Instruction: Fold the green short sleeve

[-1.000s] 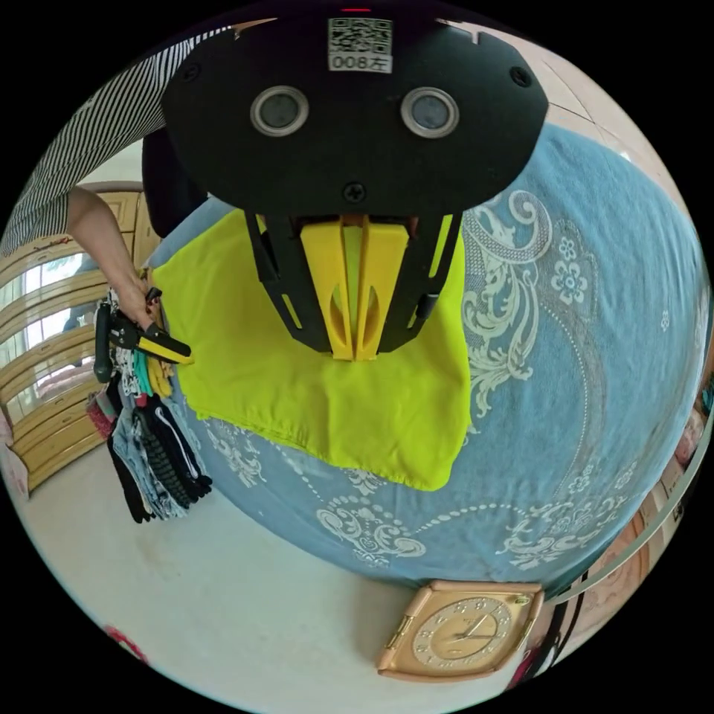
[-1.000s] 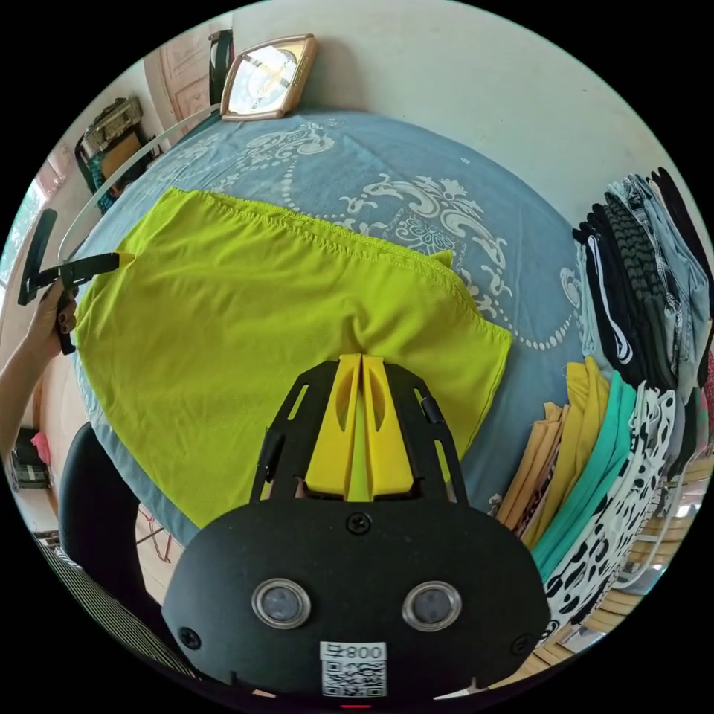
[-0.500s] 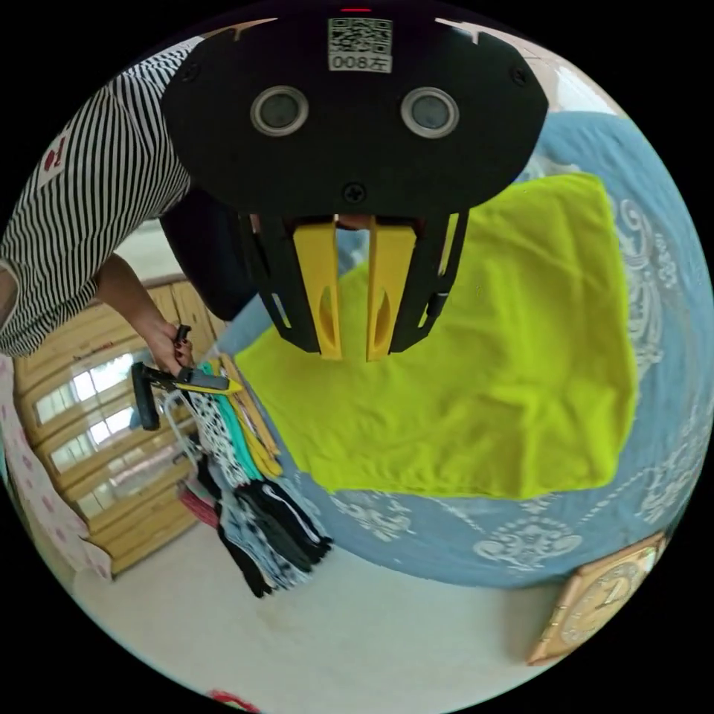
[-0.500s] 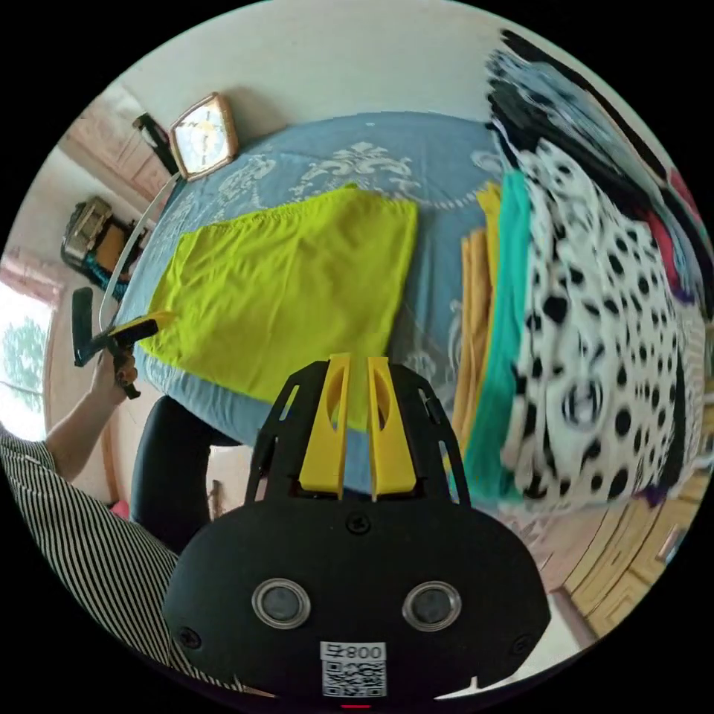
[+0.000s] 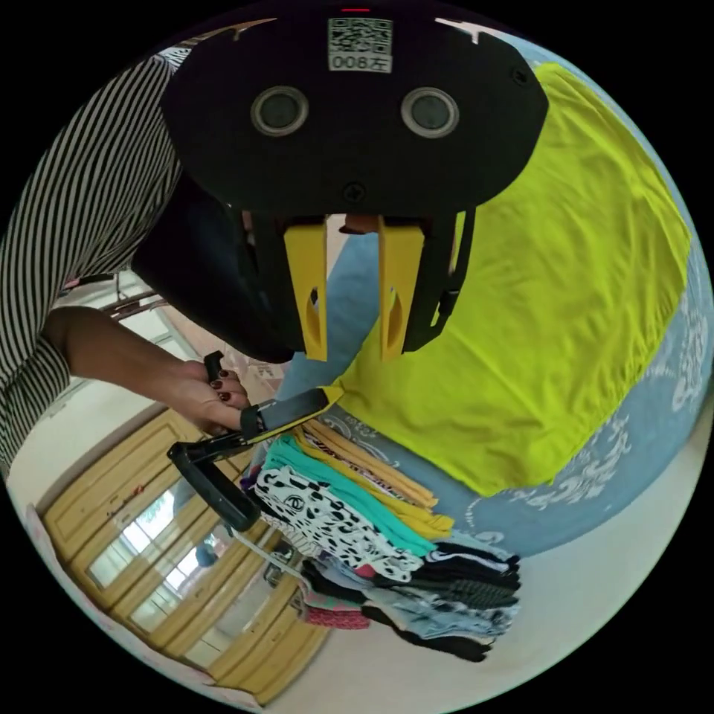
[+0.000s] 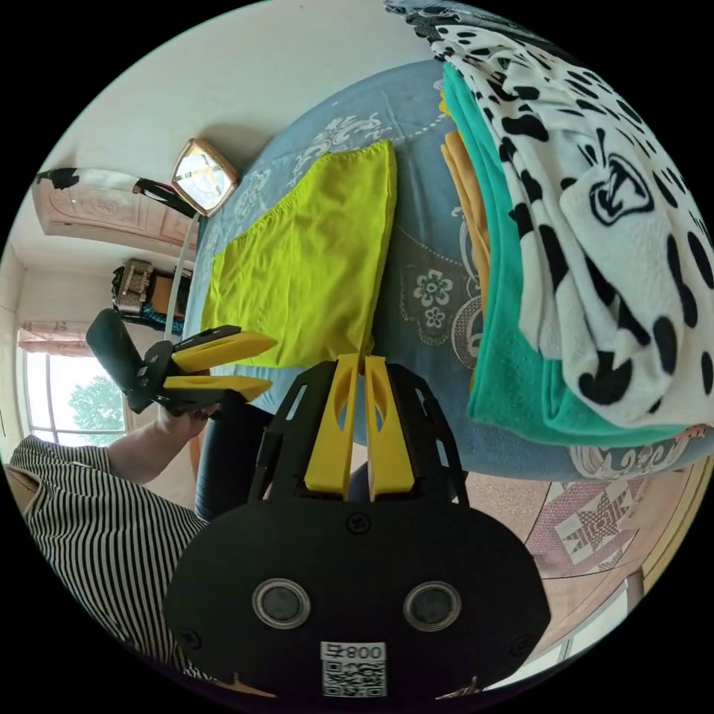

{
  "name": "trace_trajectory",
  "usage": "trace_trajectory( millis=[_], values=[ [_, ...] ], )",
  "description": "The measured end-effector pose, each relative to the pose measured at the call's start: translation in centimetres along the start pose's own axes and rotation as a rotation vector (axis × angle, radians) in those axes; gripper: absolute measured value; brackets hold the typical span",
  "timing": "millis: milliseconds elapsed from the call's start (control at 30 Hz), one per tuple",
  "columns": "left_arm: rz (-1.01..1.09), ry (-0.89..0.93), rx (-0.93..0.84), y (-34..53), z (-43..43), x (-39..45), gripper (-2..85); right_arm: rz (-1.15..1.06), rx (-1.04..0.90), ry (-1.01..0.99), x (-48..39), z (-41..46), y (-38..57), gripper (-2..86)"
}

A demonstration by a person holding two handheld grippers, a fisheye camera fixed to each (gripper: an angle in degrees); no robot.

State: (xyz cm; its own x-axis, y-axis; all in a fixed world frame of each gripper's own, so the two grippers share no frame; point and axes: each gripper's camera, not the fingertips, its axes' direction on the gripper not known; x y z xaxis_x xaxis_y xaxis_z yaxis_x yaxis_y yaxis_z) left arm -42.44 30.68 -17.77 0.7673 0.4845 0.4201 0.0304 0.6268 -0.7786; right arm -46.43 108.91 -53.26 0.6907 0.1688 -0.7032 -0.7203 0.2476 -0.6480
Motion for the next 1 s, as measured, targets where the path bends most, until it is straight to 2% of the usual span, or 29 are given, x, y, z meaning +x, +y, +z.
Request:
trace_trajectory(
  millis=[167,300,633,1000],
  values=[
    [0.166,-0.166,-0.073,-4.7,5.4,4.2,10.7,-0.031,0.055,-0.142,0.6,-1.3,-0.6,1.5],
    [0.141,-0.278,-0.101,-6.2,7.5,4.7,4.7,-0.067,0.044,-0.175,0.3,-1.0,-1.7,1.9],
    [-0.251,-0.079,0.127,-4.4,4.7,-1.1,2.0,-0.053,0.170,-0.141,0.8,-1.5,-7.5,6.6],
    [-0.257,-0.060,0.148,-4.1,6.2,-0.7,1.9,0.111,0.155,-0.134,3.1,2.4,-15.8,9.8]
  ],
)
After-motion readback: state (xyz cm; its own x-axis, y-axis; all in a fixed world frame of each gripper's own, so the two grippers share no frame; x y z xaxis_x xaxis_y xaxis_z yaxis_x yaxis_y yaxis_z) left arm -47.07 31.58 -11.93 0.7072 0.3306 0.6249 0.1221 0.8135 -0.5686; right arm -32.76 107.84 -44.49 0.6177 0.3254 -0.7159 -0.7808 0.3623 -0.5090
